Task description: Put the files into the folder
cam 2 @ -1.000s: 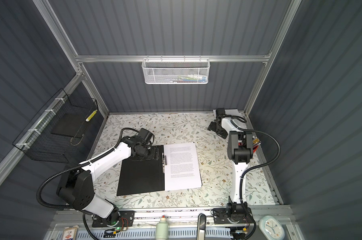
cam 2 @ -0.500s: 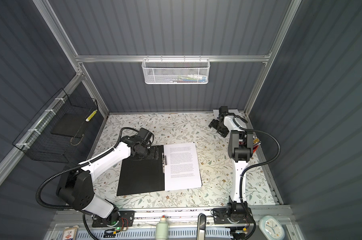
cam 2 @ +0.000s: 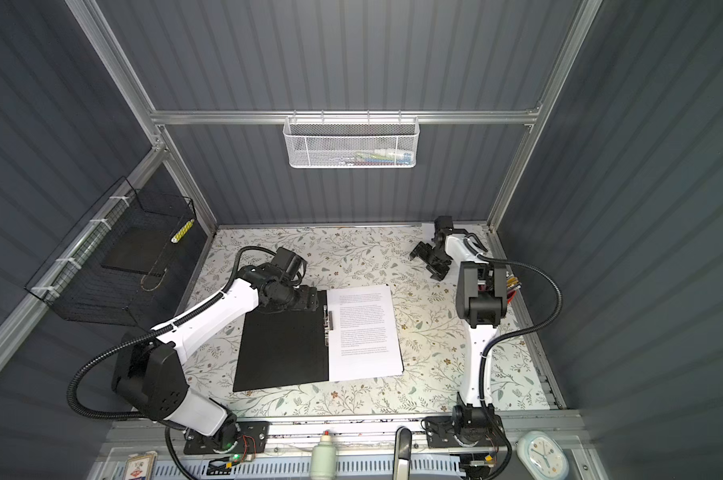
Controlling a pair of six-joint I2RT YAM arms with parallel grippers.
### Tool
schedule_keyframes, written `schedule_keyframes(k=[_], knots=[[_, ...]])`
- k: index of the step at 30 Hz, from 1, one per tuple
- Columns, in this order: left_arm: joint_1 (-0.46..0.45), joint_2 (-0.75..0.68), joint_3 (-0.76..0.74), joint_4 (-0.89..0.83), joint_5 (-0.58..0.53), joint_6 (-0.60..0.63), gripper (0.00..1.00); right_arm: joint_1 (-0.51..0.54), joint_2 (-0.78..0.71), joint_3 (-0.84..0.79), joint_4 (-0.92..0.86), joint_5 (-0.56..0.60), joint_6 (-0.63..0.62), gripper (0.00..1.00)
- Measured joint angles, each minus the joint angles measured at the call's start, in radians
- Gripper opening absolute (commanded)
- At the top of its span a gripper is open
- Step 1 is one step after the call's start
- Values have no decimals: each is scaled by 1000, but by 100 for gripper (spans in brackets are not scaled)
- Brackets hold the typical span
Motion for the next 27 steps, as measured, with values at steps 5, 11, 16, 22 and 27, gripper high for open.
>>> schedule_keyframes(k=[5,11,16,22,27], knots=[[5,-22,35,-3,27,8,89,82,-98,-172,96,-55,59,99],[5,-51,48,-2,64,9,90,217,-122,-206,142,-78,102,99],[5,-52,48,2,105,24,89,190,-168,-179,113,-39,54,99],[-41,22,102,9,148,46,89,22,-289,-217,127,-5,-34,99],[-133,168,225,40,179,52,89,-69,-239,-200,110,13,-71,99]])
